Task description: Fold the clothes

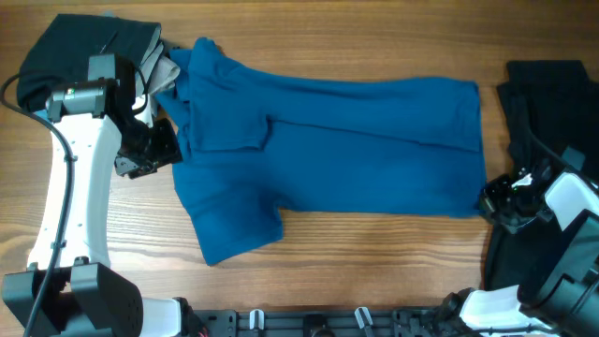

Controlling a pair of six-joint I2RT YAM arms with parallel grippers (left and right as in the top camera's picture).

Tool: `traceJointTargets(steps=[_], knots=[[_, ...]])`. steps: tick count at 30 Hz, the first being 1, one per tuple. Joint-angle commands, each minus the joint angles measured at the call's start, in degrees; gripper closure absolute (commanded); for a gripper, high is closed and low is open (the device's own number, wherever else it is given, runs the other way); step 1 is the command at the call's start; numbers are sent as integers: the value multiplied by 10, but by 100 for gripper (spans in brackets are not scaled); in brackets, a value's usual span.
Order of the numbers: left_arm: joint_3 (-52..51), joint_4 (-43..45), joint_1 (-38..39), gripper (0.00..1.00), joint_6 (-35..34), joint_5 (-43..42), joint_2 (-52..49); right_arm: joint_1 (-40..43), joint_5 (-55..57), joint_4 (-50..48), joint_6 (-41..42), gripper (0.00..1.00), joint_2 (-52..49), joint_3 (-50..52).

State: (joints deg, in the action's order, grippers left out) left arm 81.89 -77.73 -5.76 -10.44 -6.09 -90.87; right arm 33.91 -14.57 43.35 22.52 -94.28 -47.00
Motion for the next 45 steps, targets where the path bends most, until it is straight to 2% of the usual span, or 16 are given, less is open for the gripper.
traceJointTargets(steps=[1, 6, 10, 15, 19, 25, 27, 29, 31, 35, 38, 41, 45], knots=[[-10, 2, -4, 48, -26, -9, 1, -3, -3, 66, -16, 93, 0, -52], [-108, 21, -4, 46, -38, -32, 1, -3, -8, 119, -29, 94, 20, -113], [-224, 115, -4, 42, -54, -98, 1, -3, -34, 87, -31, 93, 20, -115], [-332, 194, -4, 36, -68, -96, 1, -3, -70, 56, -30, 93, 20, -115], [-371, 261, -4, 36, -100, -47, 1, -3, -71, 51, -30, 93, 20, -115], [-371, 336, -4, 40, -113, 13, -11, -3, -72, 50, -30, 93, 20, -115], [-371, 349, -4, 50, -113, 6, -18, -3, -72, 51, -30, 93, 20, -115], [-371, 337, -4, 65, -113, -21, -21, -3, -72, 53, -30, 93, 20, -115], [-371, 327, -4, 94, -112, -50, -21, -3, -74, 59, -31, 93, 20, -115], [-314, 267, -9, 96, -97, -61, -20, -3, -80, 100, -37, 94, 21, -129], [-211, 180, -20, 96, -63, -56, -14, -3, -68, 173, -65, 95, 21, -172], [-105, 112, -30, 96, -63, -10, -13, -3, -56, 219, -78, 95, 21, -216], [-31, 114, -29, 96, -60, 4, -13, -3, -64, 202, -82, 96, 20, -232]])
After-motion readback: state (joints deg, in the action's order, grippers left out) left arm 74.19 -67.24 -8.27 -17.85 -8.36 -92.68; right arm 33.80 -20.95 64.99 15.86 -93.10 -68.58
